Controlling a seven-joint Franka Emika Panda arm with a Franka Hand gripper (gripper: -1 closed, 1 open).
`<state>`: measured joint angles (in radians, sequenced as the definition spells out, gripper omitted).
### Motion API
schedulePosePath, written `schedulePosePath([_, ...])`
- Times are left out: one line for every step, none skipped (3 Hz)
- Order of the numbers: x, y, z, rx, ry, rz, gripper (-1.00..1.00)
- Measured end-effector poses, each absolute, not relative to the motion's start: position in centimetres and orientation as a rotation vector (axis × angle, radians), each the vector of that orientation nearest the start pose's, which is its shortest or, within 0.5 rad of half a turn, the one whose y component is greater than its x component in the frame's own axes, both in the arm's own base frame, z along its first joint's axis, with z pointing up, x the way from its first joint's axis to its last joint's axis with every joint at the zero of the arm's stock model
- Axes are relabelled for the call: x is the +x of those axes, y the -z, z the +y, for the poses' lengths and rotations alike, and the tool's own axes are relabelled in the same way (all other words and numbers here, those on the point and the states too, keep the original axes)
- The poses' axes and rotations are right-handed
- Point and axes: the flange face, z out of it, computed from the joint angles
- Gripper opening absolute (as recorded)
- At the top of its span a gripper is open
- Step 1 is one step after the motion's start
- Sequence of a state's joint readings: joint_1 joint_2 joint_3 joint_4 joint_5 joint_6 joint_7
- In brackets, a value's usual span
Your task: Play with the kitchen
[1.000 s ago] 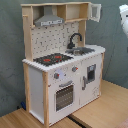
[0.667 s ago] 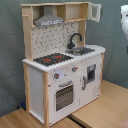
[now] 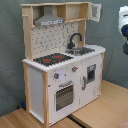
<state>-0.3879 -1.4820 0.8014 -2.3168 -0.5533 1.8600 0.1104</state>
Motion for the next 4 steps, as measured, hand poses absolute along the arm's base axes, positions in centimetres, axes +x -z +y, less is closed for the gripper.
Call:
schedulePosePath([15.3,-68.1,26.2,1.589,-0.889,-0.037,-1.00])
schedulePosePath([16.3,-69.7,23.9,1.619,-0.908,-0.075,-1.00])
schedulePosePath([18.2,-70.5,22.6,1.638,-0.957,-0.071,-1.00])
schedulePosePath([20.2,-71.2,21.2,1.643,-1.001,-0.057,-1.00])
